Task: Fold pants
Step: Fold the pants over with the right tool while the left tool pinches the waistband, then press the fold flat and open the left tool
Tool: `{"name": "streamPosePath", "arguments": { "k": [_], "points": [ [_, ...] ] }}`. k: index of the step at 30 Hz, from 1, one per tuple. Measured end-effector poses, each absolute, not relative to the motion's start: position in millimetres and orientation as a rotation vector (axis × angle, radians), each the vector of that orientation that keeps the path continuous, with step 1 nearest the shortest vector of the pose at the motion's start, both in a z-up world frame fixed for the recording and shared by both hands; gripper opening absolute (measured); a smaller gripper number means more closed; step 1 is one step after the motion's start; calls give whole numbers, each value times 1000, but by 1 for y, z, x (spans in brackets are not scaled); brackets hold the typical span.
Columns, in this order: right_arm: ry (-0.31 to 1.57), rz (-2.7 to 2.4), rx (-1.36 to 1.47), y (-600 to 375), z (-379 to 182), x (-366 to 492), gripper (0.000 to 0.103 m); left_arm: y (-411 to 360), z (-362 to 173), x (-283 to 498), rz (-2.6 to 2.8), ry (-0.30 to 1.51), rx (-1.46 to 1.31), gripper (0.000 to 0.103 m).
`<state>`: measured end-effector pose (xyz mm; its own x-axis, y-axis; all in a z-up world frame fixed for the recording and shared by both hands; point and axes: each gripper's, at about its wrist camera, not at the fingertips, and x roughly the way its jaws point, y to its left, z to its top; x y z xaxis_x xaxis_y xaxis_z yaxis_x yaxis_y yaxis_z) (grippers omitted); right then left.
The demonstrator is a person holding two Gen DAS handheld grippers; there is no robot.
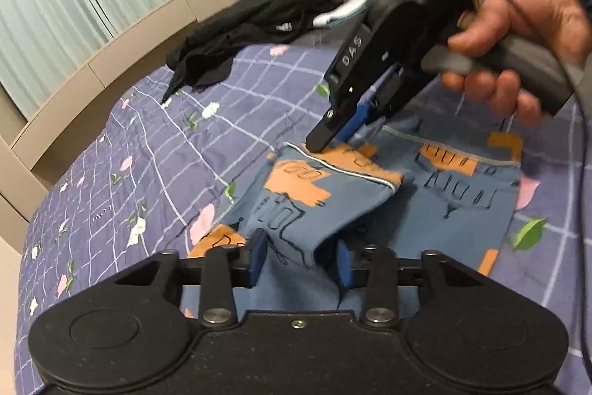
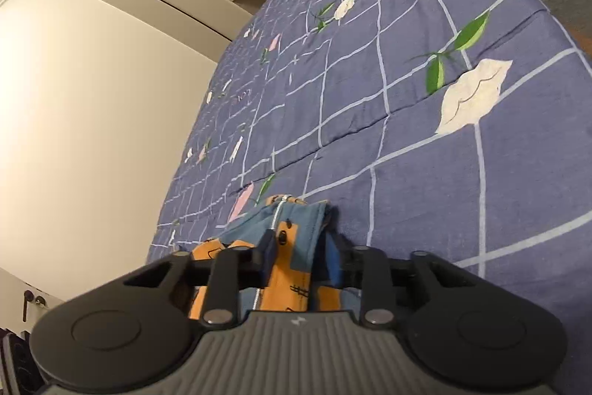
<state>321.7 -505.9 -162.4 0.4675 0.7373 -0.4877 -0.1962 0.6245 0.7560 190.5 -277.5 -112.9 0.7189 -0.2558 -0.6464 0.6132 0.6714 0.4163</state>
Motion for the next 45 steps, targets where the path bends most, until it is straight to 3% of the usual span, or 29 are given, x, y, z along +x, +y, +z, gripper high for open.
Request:
{"name": "streamPosePath", "arguments": {
  "k": [1, 2, 12, 23, 28, 34, 38, 45],
  "points": [
    [907, 634, 689, -505, -163, 321, 13, -278, -114, 193, -528, 605, 661, 4],
    [899, 636, 687, -505, -163, 320, 9, -277, -114, 195, -533, 625, 641, 1],
    [743, 681, 702, -530, -112, 270, 7, -282, -68, 143, -638, 532, 542, 1],
    [885, 529, 599, -565, -126, 243, 7, -321, -117, 125, -662, 618, 541, 2],
    [844, 506, 582, -565, -121, 238, 5, -328, -118, 122, -667, 590, 545, 3],
    [871, 419, 535, -566, -128, 236, 6, -337, -131, 112, -676, 598, 598, 16],
    [822, 514, 434, -538, -111, 212, 14, -319, -120, 88, -693, 544, 578, 35],
    [794, 491, 285, -507, -110, 185, 16, -267, -110, 88, -550, 549, 561, 44]
  ]
}}
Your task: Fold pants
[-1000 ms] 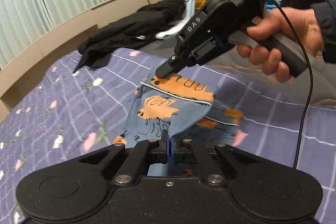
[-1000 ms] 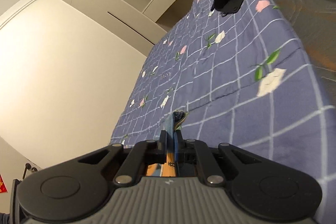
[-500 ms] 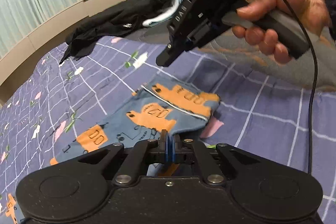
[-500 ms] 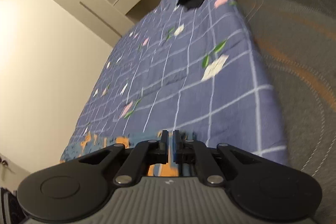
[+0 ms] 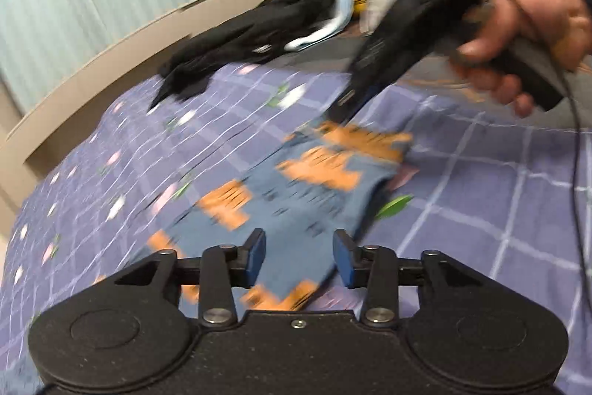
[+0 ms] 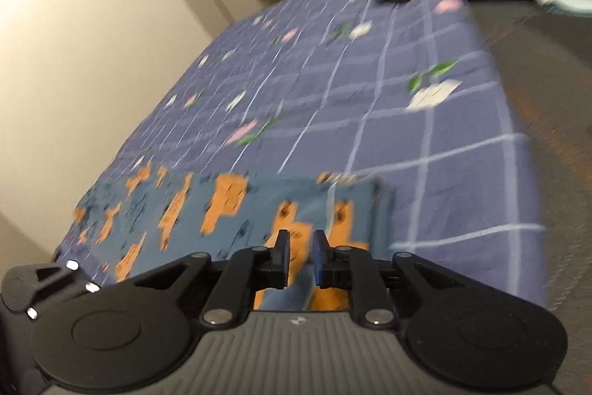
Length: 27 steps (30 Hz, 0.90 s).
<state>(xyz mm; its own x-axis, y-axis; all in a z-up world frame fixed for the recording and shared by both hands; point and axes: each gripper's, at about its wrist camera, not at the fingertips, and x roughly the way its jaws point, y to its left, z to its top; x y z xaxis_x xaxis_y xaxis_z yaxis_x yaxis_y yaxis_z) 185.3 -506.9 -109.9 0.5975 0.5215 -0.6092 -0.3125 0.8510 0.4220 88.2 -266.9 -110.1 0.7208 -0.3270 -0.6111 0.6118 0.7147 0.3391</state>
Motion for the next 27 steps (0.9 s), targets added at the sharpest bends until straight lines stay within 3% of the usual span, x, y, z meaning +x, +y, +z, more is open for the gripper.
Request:
{"name": "streamPosePath", "arguments": {
  "k": [7, 12, 14, 18, 21, 24, 25, 26, 27],
  "points": [
    [779, 377, 285, -514, -119, 208, 16, -230, -108, 95, -471, 601, 484, 44],
    [825, 389, 300, -517, -129, 221, 19, -222, -113, 91, -471, 607, 488, 50],
    [833, 401, 275, -513, -130, 224, 8, -221, -116, 96, -466, 618, 477, 50],
    [783, 365, 255, -513, -116, 233, 5, -219, -118, 108, -444, 630, 439, 60],
    [789, 372, 183, -504, -111, 242, 6, -217, -124, 121, -416, 667, 416, 60],
    [810, 351, 160, -500, -111, 232, 15, -207, -120, 122, -406, 653, 390, 64],
    [774, 368, 183, -502, -106, 219, 22, -203, -120, 123, -400, 653, 382, 65],
    [767, 389, 198, -501, -104, 209, 36, -199, -122, 125, -389, 658, 377, 66],
    [782, 423, 208, -497, -107, 199, 42, -195, -125, 128, -379, 671, 376, 66]
  ]
}}
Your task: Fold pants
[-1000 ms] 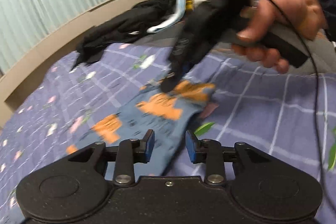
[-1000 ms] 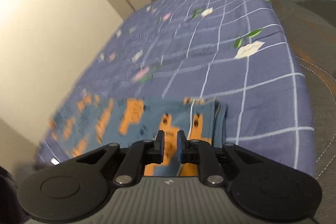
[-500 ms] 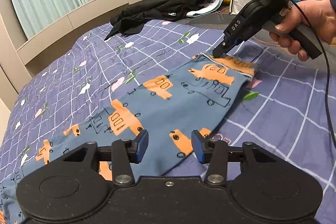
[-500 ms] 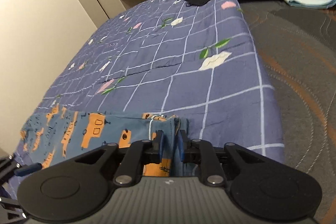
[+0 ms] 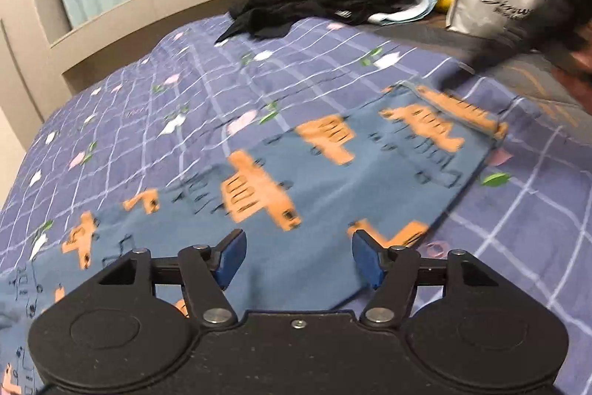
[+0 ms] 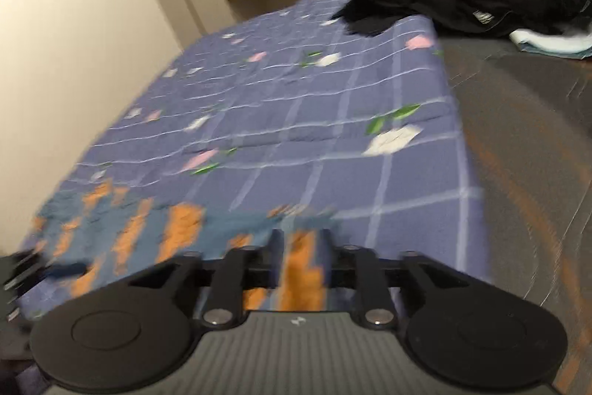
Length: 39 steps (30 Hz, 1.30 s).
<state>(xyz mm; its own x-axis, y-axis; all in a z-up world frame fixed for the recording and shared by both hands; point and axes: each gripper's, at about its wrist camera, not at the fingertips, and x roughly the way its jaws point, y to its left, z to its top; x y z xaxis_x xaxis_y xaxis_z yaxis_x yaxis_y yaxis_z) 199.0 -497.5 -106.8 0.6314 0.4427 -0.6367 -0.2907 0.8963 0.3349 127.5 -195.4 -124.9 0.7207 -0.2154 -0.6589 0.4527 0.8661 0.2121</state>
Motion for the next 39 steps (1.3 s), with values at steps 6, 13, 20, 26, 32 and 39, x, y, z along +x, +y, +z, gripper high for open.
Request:
{"name": "streamPosePath", "arguments": {
  "k": [6, 13, 20, 26, 32, 39],
  "points": [
    [860, 385, 107, -493, -127, 164, 28, -164, -134, 120, -358, 745, 433, 68],
    [742, 548, 13, -439, -61, 171, 61, -86, -116, 124, -211, 679, 297, 72],
    [756, 853, -42, -287, -47, 256, 67, -59, -115, 143, -351, 703, 261, 65],
    [825, 938, -140, -169, -68, 325, 66, -20, -110, 188, -230, 672, 57, 90],
    [916, 1033, -335, -98, -103, 353, 59, -15, -136, 188, -202, 713, 27, 91],
    [963, 1113, -429, -77, -126, 352, 18, -28, -152, 171, -183, 704, 150, 102]
  ]
}}
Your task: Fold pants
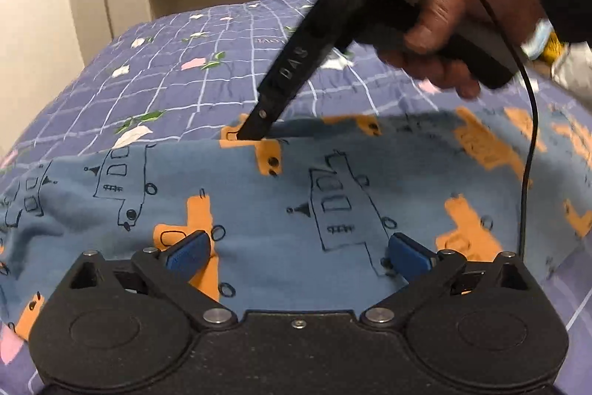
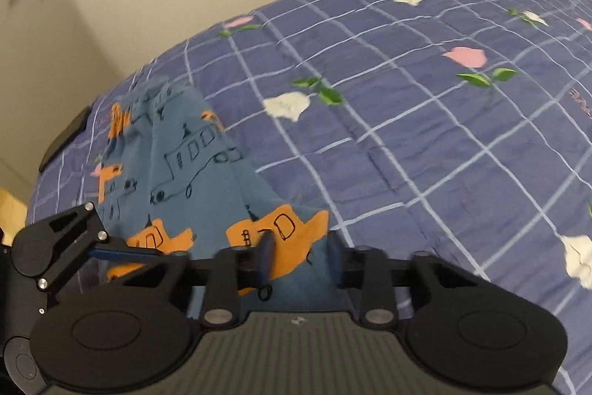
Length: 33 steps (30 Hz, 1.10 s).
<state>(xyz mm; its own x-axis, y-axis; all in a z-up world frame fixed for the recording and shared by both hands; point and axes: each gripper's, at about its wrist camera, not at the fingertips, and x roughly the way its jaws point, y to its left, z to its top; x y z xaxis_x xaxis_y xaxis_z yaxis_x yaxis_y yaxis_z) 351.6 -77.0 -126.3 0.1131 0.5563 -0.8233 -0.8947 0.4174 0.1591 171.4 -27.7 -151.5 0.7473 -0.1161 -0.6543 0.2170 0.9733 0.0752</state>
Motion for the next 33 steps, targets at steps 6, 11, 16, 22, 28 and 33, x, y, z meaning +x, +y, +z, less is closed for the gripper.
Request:
{"name": "streamPosePath", "arguments": {
  "k": [6, 11, 16, 22, 28, 33],
  "points": [
    [913, 1116, -380, -85, -117, 355, 5, -23, -156, 173, -198, 736, 122, 102],
    [879, 1008, -369, -82, -116, 367, 0, -23, -157, 173, -200, 738, 125, 103],
    [838, 955, -353, -79, -108, 365, 9, -20, -156, 174, -208, 735, 110, 102],
    [935, 1126, -414, -84, -113, 320, 45, -22, -156, 174, -206, 737, 117, 103],
    [1015, 901, -315, -146, -128, 335, 30, -25, -156, 175, -199, 740, 125, 103],
    [964, 878, -207, -173, -111, 307, 54, -26, -155, 177, -195, 745, 125, 103]
  ]
}}
